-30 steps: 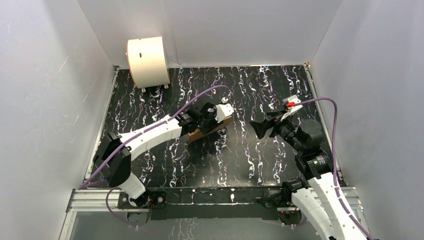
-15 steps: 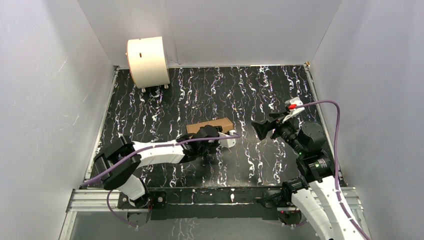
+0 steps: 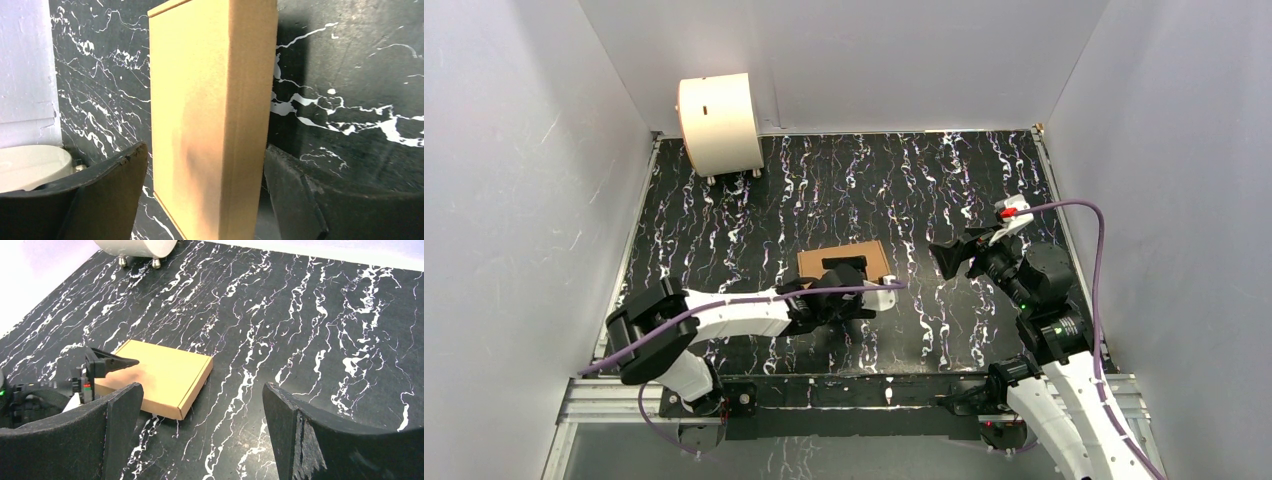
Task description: Fold the paper box
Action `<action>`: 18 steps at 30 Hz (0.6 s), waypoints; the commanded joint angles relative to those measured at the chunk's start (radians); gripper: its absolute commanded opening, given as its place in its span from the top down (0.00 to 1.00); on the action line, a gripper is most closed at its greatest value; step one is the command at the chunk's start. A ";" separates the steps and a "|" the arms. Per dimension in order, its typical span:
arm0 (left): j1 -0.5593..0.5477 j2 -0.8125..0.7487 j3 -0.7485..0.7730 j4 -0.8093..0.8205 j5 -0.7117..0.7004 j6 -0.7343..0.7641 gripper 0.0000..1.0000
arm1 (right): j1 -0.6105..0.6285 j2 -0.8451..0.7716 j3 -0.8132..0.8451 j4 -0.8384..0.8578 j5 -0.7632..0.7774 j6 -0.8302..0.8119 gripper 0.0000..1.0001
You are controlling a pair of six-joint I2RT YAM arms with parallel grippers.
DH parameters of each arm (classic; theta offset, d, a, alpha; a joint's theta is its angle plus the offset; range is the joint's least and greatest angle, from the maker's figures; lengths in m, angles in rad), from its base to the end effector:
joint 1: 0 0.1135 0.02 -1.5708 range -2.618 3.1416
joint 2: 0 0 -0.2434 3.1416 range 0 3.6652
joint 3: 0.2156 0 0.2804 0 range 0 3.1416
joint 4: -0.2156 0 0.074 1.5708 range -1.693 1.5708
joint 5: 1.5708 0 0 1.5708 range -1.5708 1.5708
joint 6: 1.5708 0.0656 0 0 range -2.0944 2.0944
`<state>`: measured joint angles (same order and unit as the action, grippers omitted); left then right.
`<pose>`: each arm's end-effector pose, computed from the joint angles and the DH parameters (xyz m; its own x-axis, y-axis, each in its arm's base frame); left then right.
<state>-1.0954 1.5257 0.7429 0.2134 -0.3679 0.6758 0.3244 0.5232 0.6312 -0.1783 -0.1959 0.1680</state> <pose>0.1855 -0.3087 0.1331 0.2397 0.8096 -0.5358 0.6935 0.2435 0.6781 0.1978 0.0800 0.3146 -0.1487 0.1230 -0.9812 -0.4786 0.8594 0.1803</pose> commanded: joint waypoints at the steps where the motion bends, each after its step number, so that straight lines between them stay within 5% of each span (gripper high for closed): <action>1: -0.029 -0.074 0.018 -0.090 0.011 -0.051 0.14 | -0.004 0.001 0.017 0.028 0.014 -0.011 0.01; 9: -0.038 -0.132 0.108 -0.285 0.165 -0.218 0.07 | -0.004 0.001 0.016 0.033 0.017 -0.021 0.01; 18: 0.045 -0.166 0.234 -0.223 0.238 -0.538 0.05 | -0.004 -0.041 0.004 0.021 0.067 -0.027 0.01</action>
<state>-1.1179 1.4319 0.9337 -0.0544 -0.1955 0.3286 0.3244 0.5095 0.6308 -0.1829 -0.1604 0.1543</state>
